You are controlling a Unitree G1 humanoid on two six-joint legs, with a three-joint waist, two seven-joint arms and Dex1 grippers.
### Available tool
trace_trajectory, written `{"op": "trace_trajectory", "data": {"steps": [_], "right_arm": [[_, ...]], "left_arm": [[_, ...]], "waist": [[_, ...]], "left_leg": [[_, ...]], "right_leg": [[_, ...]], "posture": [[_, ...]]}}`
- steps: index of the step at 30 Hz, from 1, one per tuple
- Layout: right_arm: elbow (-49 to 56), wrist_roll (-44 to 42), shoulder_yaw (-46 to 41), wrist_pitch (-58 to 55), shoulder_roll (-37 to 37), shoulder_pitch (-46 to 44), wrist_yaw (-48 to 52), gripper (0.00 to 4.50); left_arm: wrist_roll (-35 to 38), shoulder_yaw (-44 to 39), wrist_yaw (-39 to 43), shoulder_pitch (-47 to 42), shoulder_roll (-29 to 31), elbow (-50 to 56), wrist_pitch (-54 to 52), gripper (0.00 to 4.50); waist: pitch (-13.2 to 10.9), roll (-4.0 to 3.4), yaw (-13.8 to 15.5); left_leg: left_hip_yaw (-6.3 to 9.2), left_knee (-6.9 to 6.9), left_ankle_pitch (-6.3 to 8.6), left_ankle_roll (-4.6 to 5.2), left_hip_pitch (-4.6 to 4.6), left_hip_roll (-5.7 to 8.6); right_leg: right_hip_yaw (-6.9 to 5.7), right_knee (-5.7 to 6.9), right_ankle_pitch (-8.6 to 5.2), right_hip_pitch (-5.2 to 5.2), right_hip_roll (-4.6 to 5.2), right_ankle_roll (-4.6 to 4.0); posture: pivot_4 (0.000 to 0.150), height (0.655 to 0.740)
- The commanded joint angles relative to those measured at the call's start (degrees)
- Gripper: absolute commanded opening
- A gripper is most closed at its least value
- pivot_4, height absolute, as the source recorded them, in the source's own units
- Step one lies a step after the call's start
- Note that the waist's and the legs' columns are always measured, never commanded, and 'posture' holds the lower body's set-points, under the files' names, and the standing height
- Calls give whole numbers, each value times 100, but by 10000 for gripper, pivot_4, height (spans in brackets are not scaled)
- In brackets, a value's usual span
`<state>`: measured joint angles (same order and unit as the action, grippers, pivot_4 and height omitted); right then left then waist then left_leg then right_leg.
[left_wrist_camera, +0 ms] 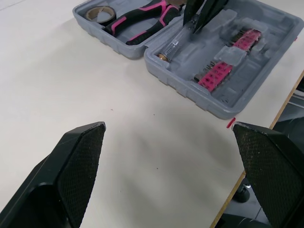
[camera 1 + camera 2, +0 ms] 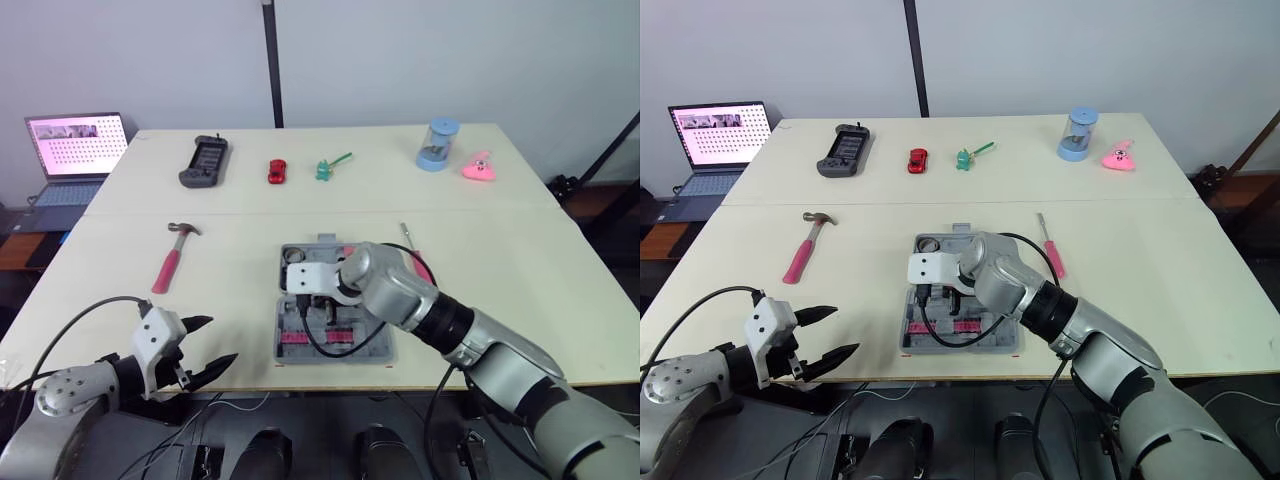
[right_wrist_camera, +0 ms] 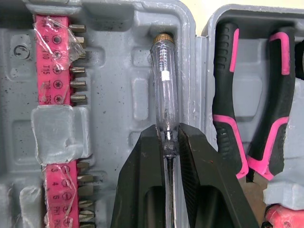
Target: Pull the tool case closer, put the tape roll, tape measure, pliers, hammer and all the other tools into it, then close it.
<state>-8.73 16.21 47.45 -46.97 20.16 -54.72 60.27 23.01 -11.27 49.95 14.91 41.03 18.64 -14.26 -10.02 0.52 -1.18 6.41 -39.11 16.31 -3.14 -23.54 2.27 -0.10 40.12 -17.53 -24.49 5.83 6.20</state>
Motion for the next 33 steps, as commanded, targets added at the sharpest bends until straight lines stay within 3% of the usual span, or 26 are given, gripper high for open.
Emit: {"op": "trace_trajectory", "data": {"steps": [1,5,12,14,18,21,26,33], "right_arm": [[124,37,-146,-39,-68,-74,-17,5114],[339,14,-131,-97,6,-74,92,23446],[1271,-347,-740,-132,490,52,335,23446],[1511,-889,-1451,-176,375,387,261,23446],[1610,-1311,-2455,1464,252,1270,-423,23446],[1525,-1787,-2623,1478,213,1548,-136,23446],[767,-1471,-2315,2454,384,1754,-220,222],[-308,-1451,-2297,2767,79,1754,-310,222]], "left_arm": [[-23,-118,-11,28,36,182,69,45000],[-44,-90,-15,36,34,166,59,45000],[-28,-79,-7,10,37,178,31,45000],[13,-65,-6,-49,18,203,17,45000],[67,14,58,-178,28,224,-28,45000],[47,58,100,-281,27,158,-25,45000],[42,98,139,-420,37,109,-62,45000],[0,121,211,-508,80,35,-70,45000]], "waist": [[0,0,0],[0,0,0],[0,-1,12],[1,2,11],[1,2,20],[1,1,15],[1,1,-5],[0,0,-1]], "left_leg": [[0,0,0,0,0,0],[0,0,0,0,0,0],[1,0,0,0,-1,-1],[2,1,0,0,-1,-1],[2,1,0,0,0,-2],[-2,-1,0,0,0,-1],[0,0,0,0,2,-4],[-1,0,0,0,2,-5]], "right_leg": [[0,0,0,0,0,0],[0,0,0,0,0,0],[0,0,0,0,2,0],[-1,-1,0,2,2,0],[-2,-1,0,4,1,0],[-1,-1,0,6,3,1],[-2,0,1,6,-11,-1],[0,0,1,5,-11,-2]], "posture": [[1500,6741],[1500,6741],[1500,6741],[1500,6741],[1500,6741],[1500,6741],[1500,6741],[1500,6741]]}}
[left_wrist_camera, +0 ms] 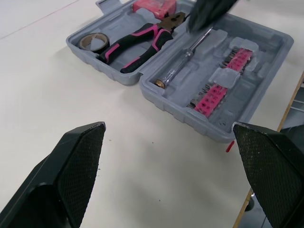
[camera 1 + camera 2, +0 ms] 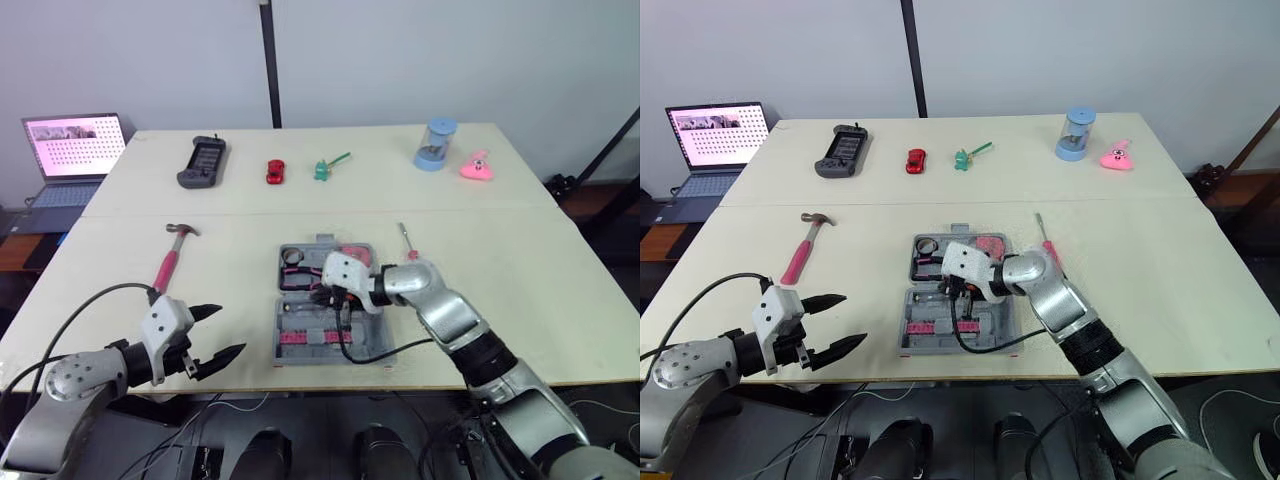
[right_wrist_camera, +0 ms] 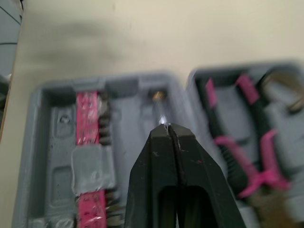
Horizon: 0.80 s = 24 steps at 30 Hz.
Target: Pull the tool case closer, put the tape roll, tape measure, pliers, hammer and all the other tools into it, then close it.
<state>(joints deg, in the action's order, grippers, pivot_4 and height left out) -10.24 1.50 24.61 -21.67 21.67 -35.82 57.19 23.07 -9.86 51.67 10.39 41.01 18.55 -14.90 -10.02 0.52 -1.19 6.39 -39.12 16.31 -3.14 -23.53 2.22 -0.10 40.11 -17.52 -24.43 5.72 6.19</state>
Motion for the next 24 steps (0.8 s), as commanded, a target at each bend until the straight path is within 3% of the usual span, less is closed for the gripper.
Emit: {"op": "trace_trajectory", "data": {"steps": [1,8,17,24], "right_arm": [[-347,44,10,275,-109,-130,-8,222],[-1271,266,110,378,-263,-28,-112,222],[-118,-835,-844,234,-233,264,216,222],[414,-1473,-2015,559,691,865,368,222]], "left_arm": [[-9,-23,44,-67,82,33,-10,45000],[-56,3,65,-72,80,23,-18,45000],[-11,-66,51,-50,27,0,-22,45000],[243,-491,-74,28,-190,-240,66,45000]], "waist": [[0,0,1],[3,1,1],[1,-1,19],[2,0,49]], "left_leg": [[0,0,0,0,0,0],[1,-1,0,0,5,-1],[3,-1,0,0,6,-1],[4,-1,1,1,6,0]], "right_leg": [[0,0,0,0,0,0],[1,0,0,5,-3,-1],[2,0,0,9,-3,-1],[1,-3,0,12,-2,0]], "posture": [[1500,6741],[1500,6741],[1500,6741],[1500,6741]]}}
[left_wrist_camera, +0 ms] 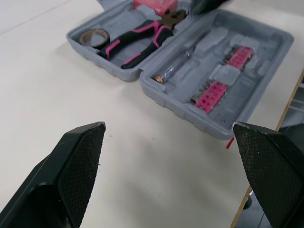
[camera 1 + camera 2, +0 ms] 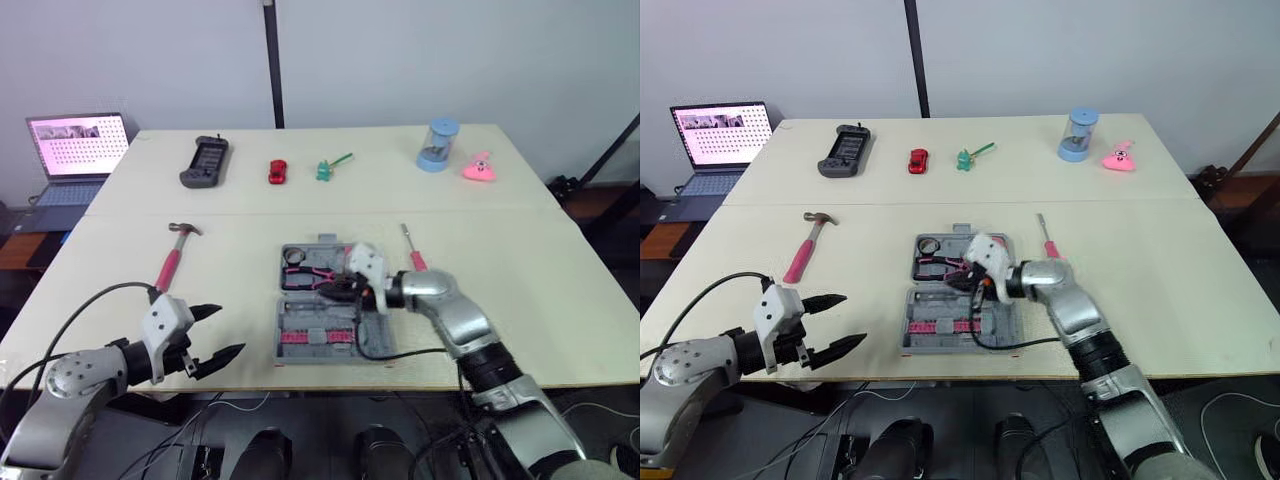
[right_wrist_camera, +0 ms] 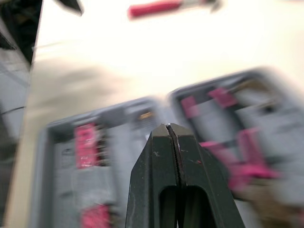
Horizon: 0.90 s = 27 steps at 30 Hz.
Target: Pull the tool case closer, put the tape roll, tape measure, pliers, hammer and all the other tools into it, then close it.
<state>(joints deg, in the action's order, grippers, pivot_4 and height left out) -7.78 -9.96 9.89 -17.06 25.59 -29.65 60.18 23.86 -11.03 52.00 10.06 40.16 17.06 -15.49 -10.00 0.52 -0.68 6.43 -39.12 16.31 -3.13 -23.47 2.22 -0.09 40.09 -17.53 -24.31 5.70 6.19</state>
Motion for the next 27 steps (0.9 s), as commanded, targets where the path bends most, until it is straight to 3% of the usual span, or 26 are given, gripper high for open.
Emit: {"op": "trace_trajectory", "data": {"steps": [1,2,4,9,13,18,27], "right_arm": [[111,-346,-720,201,448,361,28,5143],[54,-351,-920,329,660,528,27,7468],[-110,-360,-1305,604,996,813,-34,17105],[-727,-418,-2181,1337,1500,1595,-219,43772],[-1465,-621,-2952,1998,1568,2399,-423,44878],[-2208,-951,-3706,2144,1616,2622,-880,44878],[-2087,-1178,-3741,1913,1649,2528,-737,44878]], "left_arm": [[174,-468,-144,108,-166,-185,197,45000],[202,-614,-210,160,-276,-373,284,45000],[86,-858,-328,293,-430,-812,584,45000],[89,-1629,-631,784,-769,-1455,1237,45000],[267,-2459,-788,1212,-888,-2172,1618,45000],[468,-3021,-936,1133,-819,-2931,1707,45000],[430,-2924,-815,959,-689,-2936,1680,45000]], "waist": [[0,1,-5],[0,0,-11],[-1,0,-10],[-1,1,-33],[1,6,11],[1,4,-3],[6,4,-23]], "left_leg": [[-1,0,0,1,0,0],[-3,0,0,1,0,0],[-6,0,1,1,0,-1],[-15,0,3,6,1,-5],[-19,-1,3,6,1,-6],[-29,-5,5,9,2,-4],[-23,-6,5,10,6,-7]], "right_leg": [[0,0,0,1,1,0],[0,0,0,1,2,0],[1,0,0,0,3,0],[2,0,-1,-2,1,-1],[1,-1,-2,4,10,-2],[3,-2,-12,7,21,-18],[2,-2,-3,14,19,-2]], "posture": [[1500,6741],[1500,6741],[1500,6741],[1500,6741],[1500,6741],[1500,6741],[1500,6741]]}}
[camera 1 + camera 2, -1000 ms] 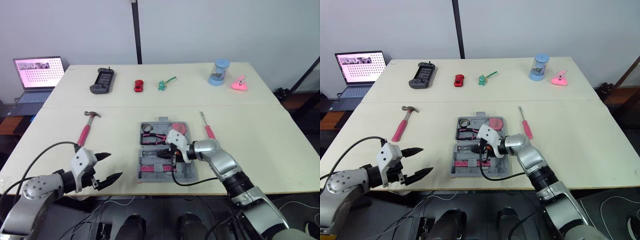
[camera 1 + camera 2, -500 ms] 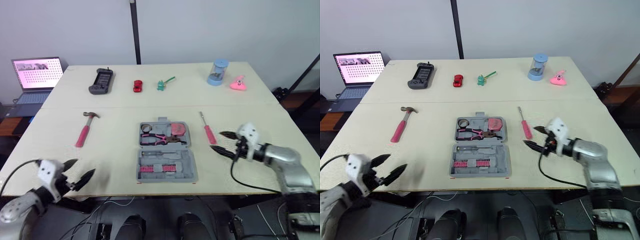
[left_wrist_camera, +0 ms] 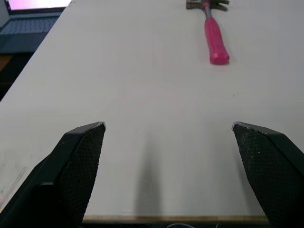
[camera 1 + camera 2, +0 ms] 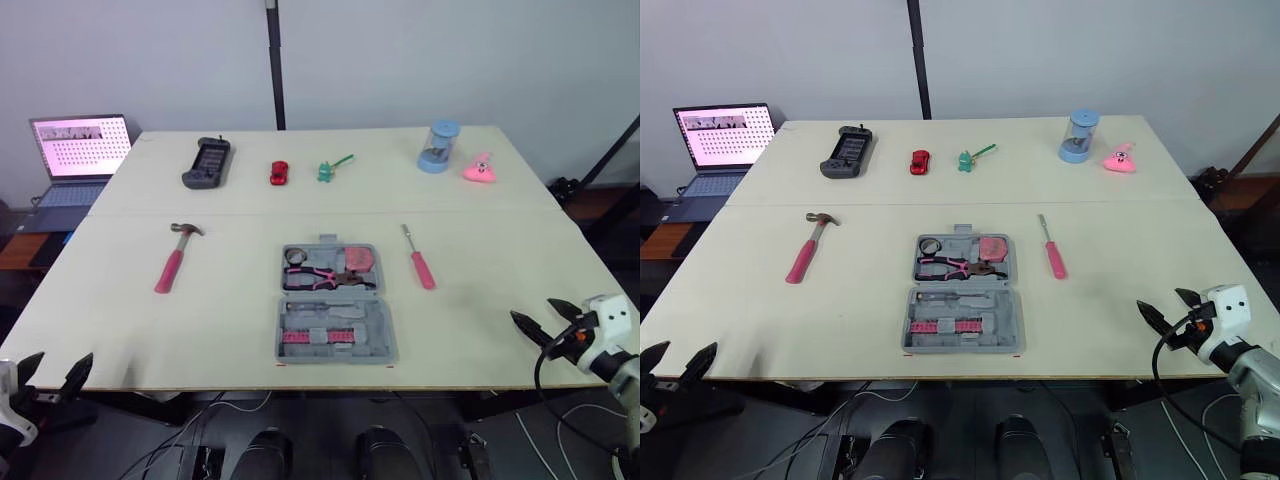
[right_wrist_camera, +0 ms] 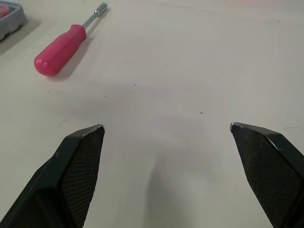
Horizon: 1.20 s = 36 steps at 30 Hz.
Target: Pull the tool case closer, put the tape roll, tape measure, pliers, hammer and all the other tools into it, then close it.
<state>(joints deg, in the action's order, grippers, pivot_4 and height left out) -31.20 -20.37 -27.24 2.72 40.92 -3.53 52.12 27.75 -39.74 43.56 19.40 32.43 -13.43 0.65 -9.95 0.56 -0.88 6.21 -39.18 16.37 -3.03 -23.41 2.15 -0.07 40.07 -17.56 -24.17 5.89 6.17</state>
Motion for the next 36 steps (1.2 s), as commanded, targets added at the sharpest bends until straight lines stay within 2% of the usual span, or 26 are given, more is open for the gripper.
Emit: {"op": "trace_trajectory", "data": {"steps": [1,4,11,15,19,23,27,32,36], "right_arm": [[447,-203,19,-199,91,-100,96,44878],[1076,-361,188,-605,37,-131,158,44878],[3440,-1132,1249,-2616,197,-433,479,44878],[4137,-1176,1662,-3104,139,-718,285,44878],[4561,-1030,1871,-3131,-27,-584,23,44878],[5147,-984,2000,-3216,-88,-211,-237,44878],[5332,-1015,1974,-3272,-79,-110,-348,44878],[5407,-1075,2103,-3404,32,-304,-243,44878],[5366,-1229,2339,-3680,150,-886,39,44878]], "left_arm": [[25,-7,3,29,57,217,44,45000],[-14,130,-71,64,-12,542,-20,45000],[335,766,-205,259,-38,2395,-1087,45000],[338,1318,235,312,338,3366,-1431,45000],[430,1790,666,183,856,3942,-1769,45000],[561,2026,675,-705,1197,3996,-2152,45000],[496,2192,812,-1066,1393,3960,-2279,45000],[465,2087,820,-1106,1429,3865,-2324,45000],[456,1819,644,-710,1202,3953,-2287,45000]], "waist": [[0,0,-4],[1,-2,-3],[1,-2,20],[0,0,43],[-1,-2,44],[-2,-2,61],[-3,-2,-20],[-3,-3,1],[-5,-4,-17]], "left_leg": [[0,0,0,0,0,0],[5,0,0,0,0,-3],[14,0,0,0,-3,-4],[16,0,0,0,-6,-1],[14,1,0,0,-7,1],[21,1,0,0,-7,-1],[13,1,0,1,-7,1],[13,3,2,3,-4,-1],[9,3,2,3,-3,-3]], "right_leg": [[0,0,0,0,0,0],[2,0,0,-2,0,0],[3,0,1,-3,1,0],[1,-5,0,-1,3,-1],[0,-9,-8,0,4,-17],[-6,-8,-6,1,-2,-12],[-3,-8,1,-1,-2,1],[-3,-8,2,-2,-8,2],[0,-8,2,-2,-6,2]], "posture": [[1500,6741],[1500,6741],[1500,6741],[1500,6741],[1500,6741],[1500,6741],[1500,6741],[1500,6741],[1500,6741]]}}
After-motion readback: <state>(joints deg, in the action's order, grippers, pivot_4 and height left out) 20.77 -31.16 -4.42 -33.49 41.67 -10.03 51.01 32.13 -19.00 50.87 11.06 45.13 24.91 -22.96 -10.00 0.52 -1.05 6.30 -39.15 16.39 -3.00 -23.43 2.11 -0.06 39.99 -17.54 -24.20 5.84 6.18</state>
